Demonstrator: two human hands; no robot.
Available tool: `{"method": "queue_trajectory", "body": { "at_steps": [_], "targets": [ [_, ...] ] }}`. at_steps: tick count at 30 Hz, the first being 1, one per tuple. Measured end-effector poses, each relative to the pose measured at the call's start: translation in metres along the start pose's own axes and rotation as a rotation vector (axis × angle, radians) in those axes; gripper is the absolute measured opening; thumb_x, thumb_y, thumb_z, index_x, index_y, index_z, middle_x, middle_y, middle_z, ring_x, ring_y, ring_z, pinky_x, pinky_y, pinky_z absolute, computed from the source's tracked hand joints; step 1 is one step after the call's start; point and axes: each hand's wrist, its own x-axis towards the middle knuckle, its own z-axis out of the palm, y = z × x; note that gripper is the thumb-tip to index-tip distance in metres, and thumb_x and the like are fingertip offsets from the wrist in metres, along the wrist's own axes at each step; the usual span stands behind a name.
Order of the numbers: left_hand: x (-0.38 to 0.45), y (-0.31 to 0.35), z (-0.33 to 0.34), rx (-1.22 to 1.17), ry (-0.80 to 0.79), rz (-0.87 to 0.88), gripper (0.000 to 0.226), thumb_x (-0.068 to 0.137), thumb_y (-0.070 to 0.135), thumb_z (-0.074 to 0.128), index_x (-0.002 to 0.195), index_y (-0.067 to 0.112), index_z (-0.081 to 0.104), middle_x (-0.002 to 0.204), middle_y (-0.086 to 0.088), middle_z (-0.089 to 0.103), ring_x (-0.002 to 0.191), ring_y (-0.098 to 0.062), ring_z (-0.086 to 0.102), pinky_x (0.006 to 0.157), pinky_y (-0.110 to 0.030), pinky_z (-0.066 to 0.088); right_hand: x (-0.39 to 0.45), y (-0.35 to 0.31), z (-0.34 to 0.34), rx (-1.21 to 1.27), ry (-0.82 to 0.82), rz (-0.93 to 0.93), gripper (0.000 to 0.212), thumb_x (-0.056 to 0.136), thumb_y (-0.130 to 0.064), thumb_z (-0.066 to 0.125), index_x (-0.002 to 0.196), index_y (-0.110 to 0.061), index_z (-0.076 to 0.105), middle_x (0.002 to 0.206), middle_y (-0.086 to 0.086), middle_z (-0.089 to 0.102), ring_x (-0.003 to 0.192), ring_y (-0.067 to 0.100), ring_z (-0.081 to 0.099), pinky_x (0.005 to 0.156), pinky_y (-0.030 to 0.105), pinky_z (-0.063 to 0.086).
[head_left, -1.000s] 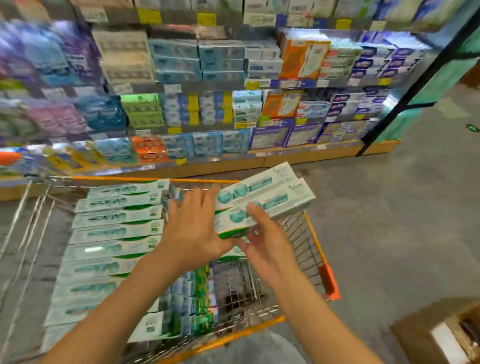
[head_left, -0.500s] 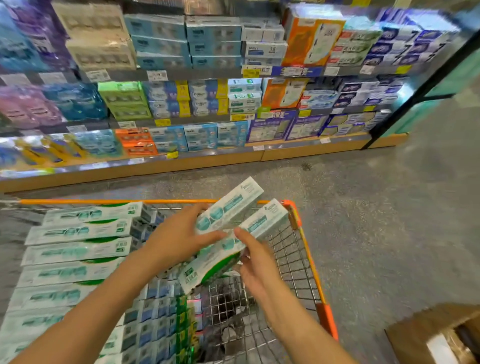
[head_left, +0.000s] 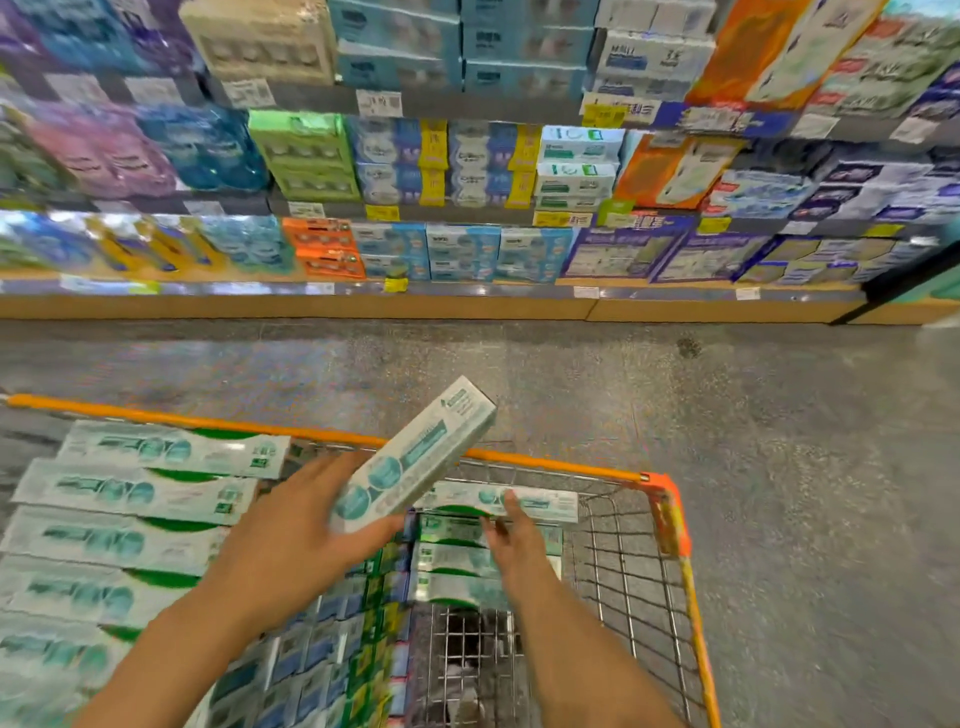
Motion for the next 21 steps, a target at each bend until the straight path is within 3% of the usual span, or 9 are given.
{"method": "queue_trajectory", "body": {
  "at_steps": [4, 6, 8, 10, 12, 14, 17, 19, 21],
  "targets": [
    [0.003, -0.012, 0.013, 0.133, -0.079, -0.075, 0.130, 0.034, 0.102, -0.003, 0.143, 0.039, 0.028, 0.144, 0.011, 0.039, 0.130, -0.010, 0.040, 0.095, -0.027, 0.039, 0.031, 0.003, 0.002, -0.048, 0.030, 0.028, 0.041, 0.091, -0.006, 0.059, 0.127, 0.010, 0.046, 0.142, 0.022, 0.040, 0.130, 0.035, 0.041, 0.110, 0.039, 0.034],
    [0.004, -0.013, 0.017, 0.175, -0.111, -0.073, 0.130, 0.033, 0.101, -0.007, 0.143, 0.041, 0.025, 0.149, 0.012, 0.033, 0.135, -0.009, 0.033, 0.099, -0.026, 0.038, 0.034, 0.005, -0.001, -0.061, 0.038, 0.036, 0.033, 0.094, -0.003, 0.054, 0.123, 0.011, 0.049, 0.117, 0.022, 0.055, 0.111, 0.032, 0.053, 0.111, 0.040, 0.033],
    [0.004, -0.012, 0.018, 0.187, -0.113, -0.026, 0.122, 0.039, 0.100, -0.006, 0.141, 0.043, 0.029, 0.138, 0.020, 0.040, 0.123, -0.003, 0.043, 0.089, -0.022, 0.043, 0.033, 0.006, -0.004, -0.083, 0.015, 0.048, 0.038, 0.097, -0.003, 0.047, 0.133, 0.010, 0.043, 0.106, 0.020, 0.058, 0.102, 0.031, 0.056, 0.111, 0.041, 0.033],
    [0.003, -0.007, 0.017, 0.199, -0.120, 0.032, 0.117, 0.042, 0.100, -0.004, 0.139, 0.044, 0.031, 0.120, 0.026, 0.040, 0.098, 0.006, 0.046, 0.072, -0.010, 0.040, 0.020, 0.003, -0.002, -0.193, 0.011, 0.061, 0.037, 0.099, -0.003, 0.043, 0.134, 0.007, 0.041, 0.130, 0.023, 0.051, 0.120, 0.033, 0.050, 0.103, 0.041, 0.040],
    [0.005, 0.002, 0.016, 0.226, -0.131, 0.049, 0.118, 0.041, 0.100, 0.004, 0.141, 0.042, 0.028, 0.126, 0.021, 0.041, 0.104, 0.002, 0.047, 0.076, -0.016, 0.042, -0.012, -0.009, 0.006, -0.423, -0.017, 0.043, 0.026, 0.097, -0.001, 0.045, 0.122, 0.003, 0.051, 0.128, 0.023, 0.053, 0.114, 0.033, 0.054, 0.082, 0.036, 0.049],
    [0.009, 0.010, 0.018, 0.237, -0.119, 0.074, 0.104, 0.052, 0.089, 0.013, 0.142, 0.040, 0.028, 0.133, 0.018, 0.041, 0.113, -0.003, 0.049, 0.085, -0.023, 0.045, -0.059, -0.023, 0.012, -0.605, -0.285, 0.018, 0.026, 0.090, 0.004, 0.049, 0.115, -0.004, 0.054, 0.116, 0.016, 0.061, 0.105, 0.033, 0.060, 0.080, 0.043, 0.052],
    [0.019, 0.024, 0.027, 0.200, -0.124, 0.148, 0.090, 0.058, 0.081, 0.018, 0.137, 0.041, 0.035, 0.117, 0.021, 0.045, 0.100, -0.002, 0.050, 0.074, -0.022, 0.042, -0.118, -0.036, 0.010, -0.435, -0.767, 0.076, 0.039, 0.073, 0.005, 0.064, 0.109, -0.009, 0.061, 0.108, 0.016, 0.067, 0.092, 0.036, 0.063, 0.080, 0.055, 0.054],
    [0.025, 0.031, 0.032, 0.178, -0.114, 0.208, 0.088, 0.061, 0.081, 0.019, 0.137, 0.041, 0.036, 0.117, 0.024, 0.043, 0.103, -0.003, 0.052, 0.070, -0.020, 0.039, -0.141, -0.038, 0.010, -0.319, -0.780, 0.043, 0.054, 0.060, -0.003, 0.084, 0.108, -0.008, 0.060, 0.106, 0.019, 0.066, 0.092, 0.037, 0.062, 0.073, 0.050, 0.057],
    [0.028, 0.040, 0.038, 0.277, -0.114, 0.282, 0.092, 0.061, 0.083, 0.015, 0.140, 0.040, 0.032, 0.127, 0.021, 0.041, 0.103, -0.005, 0.055, 0.062, -0.018, 0.035, -0.149, -0.036, 0.007, -0.311, -0.631, -0.086, 0.062, 0.060, -0.012, 0.083, 0.115, -0.004, 0.055, 0.101, 0.017, 0.069, 0.088, 0.031, 0.066, 0.073, 0.044, 0.059]
  ]
}}
